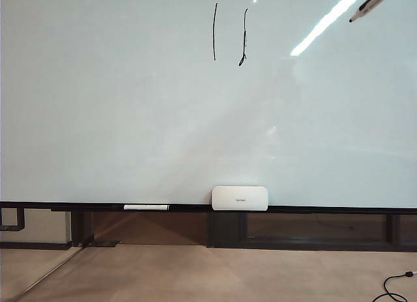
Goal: Reach to the right to find the marker pen, pick it up, and write the number 11 on the whiteboard.
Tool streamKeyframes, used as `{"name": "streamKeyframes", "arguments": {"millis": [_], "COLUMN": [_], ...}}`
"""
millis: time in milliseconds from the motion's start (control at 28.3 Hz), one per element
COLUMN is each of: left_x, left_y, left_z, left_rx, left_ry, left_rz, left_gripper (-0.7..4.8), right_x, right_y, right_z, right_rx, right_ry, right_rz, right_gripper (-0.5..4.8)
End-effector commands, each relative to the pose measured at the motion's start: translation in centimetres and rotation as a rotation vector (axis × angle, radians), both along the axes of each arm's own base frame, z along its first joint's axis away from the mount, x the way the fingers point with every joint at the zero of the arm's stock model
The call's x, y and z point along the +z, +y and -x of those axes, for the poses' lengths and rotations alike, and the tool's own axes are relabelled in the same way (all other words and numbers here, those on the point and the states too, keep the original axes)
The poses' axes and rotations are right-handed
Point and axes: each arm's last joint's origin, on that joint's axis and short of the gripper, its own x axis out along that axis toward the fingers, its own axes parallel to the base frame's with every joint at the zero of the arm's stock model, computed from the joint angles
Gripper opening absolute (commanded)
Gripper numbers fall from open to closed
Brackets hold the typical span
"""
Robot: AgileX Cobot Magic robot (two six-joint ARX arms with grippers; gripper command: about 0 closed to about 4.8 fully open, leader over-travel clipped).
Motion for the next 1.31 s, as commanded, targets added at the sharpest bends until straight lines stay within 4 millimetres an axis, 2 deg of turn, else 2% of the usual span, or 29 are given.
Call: {"name": "streamKeyframes", "arguments": {"millis": [35,283,530,778,1096,1308], "left_x": [-0.1,-0.6,-3.1,-3.2,-4.9,-5.1], "left_y": [0.3,0.4,-0.2,-1.0,-1.8,-1.6], "left_z": [0.5,0.6,-0.5,-0.6,-0.3,0.4], "left_rx": [0.088,0.114,-0.002,-0.103,-0.139,-0.128], "left_ry": [0.003,0.03,0.066,0.013,0.004,-0.011], "left_rz": [0.001,0.103,0.113,-0.026,-0.044,-0.044], "left_gripper": [-0.06,-0.06,-0.06,-0.06,-0.06,-0.06], "right_x": [-0.7,-3.1,-5.4,-6.4,-6.8,-6.9], "right_y": [-0.2,-0.8,-1.0,-0.6,-0.3,-0.5], "right_z": [0.5,2.2,3.3,4.2,4.7,5.3], "right_rx": [-0.024,-0.042,-0.02,0.066,0.098,0.098], "right_ry": [-0.009,-0.015,0.013,-0.019,-0.034,-0.042], "right_rz": [-0.021,-0.066,-0.078,-0.042,-0.029,-0.011], "right_gripper": [-0.04,-0.04,-0.04,-0.04,-0.04,-0.04]}}
